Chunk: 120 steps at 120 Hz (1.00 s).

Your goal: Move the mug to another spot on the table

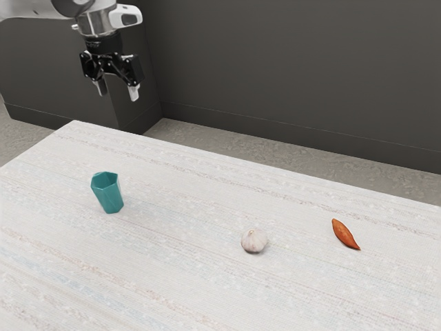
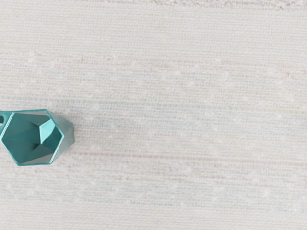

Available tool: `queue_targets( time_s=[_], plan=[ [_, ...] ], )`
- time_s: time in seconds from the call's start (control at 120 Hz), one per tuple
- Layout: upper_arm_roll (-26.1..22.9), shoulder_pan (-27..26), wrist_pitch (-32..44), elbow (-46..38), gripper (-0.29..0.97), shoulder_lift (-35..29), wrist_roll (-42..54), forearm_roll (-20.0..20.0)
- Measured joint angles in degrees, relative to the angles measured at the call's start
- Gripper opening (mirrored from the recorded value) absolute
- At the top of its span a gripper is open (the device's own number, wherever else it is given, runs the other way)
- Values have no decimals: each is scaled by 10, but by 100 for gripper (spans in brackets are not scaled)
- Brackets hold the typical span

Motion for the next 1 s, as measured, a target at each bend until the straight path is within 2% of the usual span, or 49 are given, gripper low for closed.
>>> queue_targets(
  time_s=[0.133,0.325,0.483,0.567,0.758,1.0],
  plan=[
    [3,4,4,-4,68,9,-2,-1],
    [8,42,43,-24,68,23,-33,1],
    [44,56,100,-55,68,25,-74,-3],
    [81,70,117,-58,68,38,-95,-46],
    [114,99,138,-45,68,94,-135,-124],
    [132,107,165,-34,68,160,-176,-171]
  ],
)
